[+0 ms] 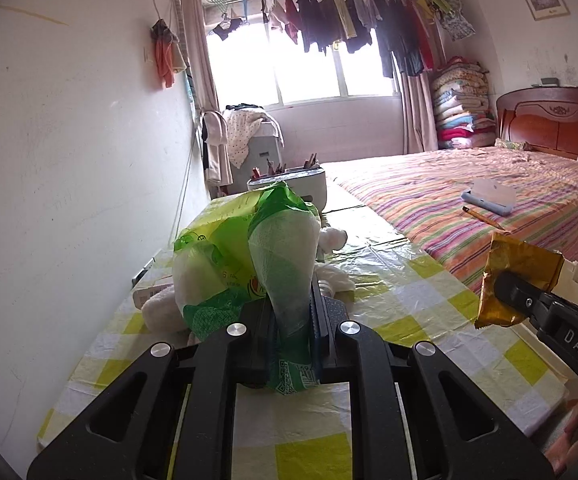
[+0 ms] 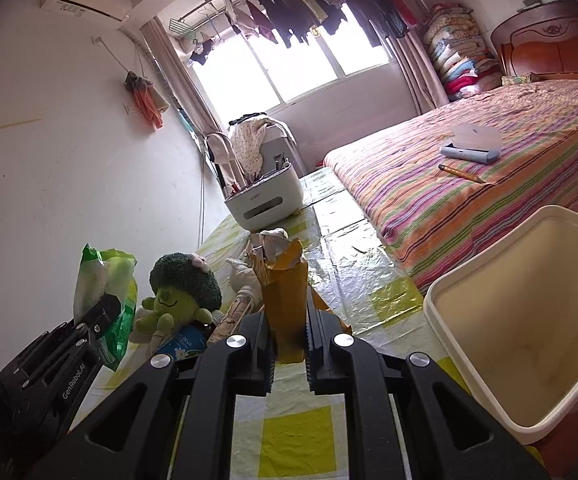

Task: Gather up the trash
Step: 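Carry both items over the cream bin and open both tools to drop them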

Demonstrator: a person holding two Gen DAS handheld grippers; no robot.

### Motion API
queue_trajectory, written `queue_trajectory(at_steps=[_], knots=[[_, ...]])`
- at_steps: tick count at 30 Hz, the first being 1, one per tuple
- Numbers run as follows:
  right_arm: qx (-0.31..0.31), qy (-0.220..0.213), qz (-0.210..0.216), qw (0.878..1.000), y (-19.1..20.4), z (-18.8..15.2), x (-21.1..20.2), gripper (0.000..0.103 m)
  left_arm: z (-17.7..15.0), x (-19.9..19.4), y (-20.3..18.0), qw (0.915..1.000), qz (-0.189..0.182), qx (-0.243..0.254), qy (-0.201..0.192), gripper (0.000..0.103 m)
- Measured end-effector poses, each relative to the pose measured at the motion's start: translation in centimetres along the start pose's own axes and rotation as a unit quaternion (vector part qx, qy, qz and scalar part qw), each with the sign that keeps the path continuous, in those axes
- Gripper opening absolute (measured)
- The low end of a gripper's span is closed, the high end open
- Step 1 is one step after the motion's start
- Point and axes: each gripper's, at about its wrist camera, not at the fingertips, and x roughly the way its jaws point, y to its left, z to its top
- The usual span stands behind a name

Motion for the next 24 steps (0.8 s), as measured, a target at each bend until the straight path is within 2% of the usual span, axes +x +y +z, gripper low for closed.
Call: queue_trajectory(at_steps=[9,15,19,22,24], knots=[[0.003,-0.051,-0.041,0.998,-2.2,1.8,-3.0,0.011,0.8,0.2,-4.7,0.9975,-0.068,0.018,0.007,0.012],[0.025,-0.068,-0.075,0.995,-5.1,3.3,-4.4,0.011,1.2,1.8,-6.8,0.9919,-0.12,0.003,0.04,0.012],[0.042,-0.075,-0.093,0.992,-6.7,3.7,-5.0,0.011,1.6,2.6,-7.6,0.9846,-0.162,-0.017,0.063,0.012],[0.054,-0.079,-0.103,0.99,-7.3,3.7,-5.2,0.011,2.5,2.8,-8.7,0.9804,-0.188,-0.014,0.058,0.012],[0.064,-0.081,-0.108,0.989,-7.7,3.7,-5.1,0.011,3.1,3.0,-9.6,0.9737,-0.219,-0.014,0.059,0.012]])
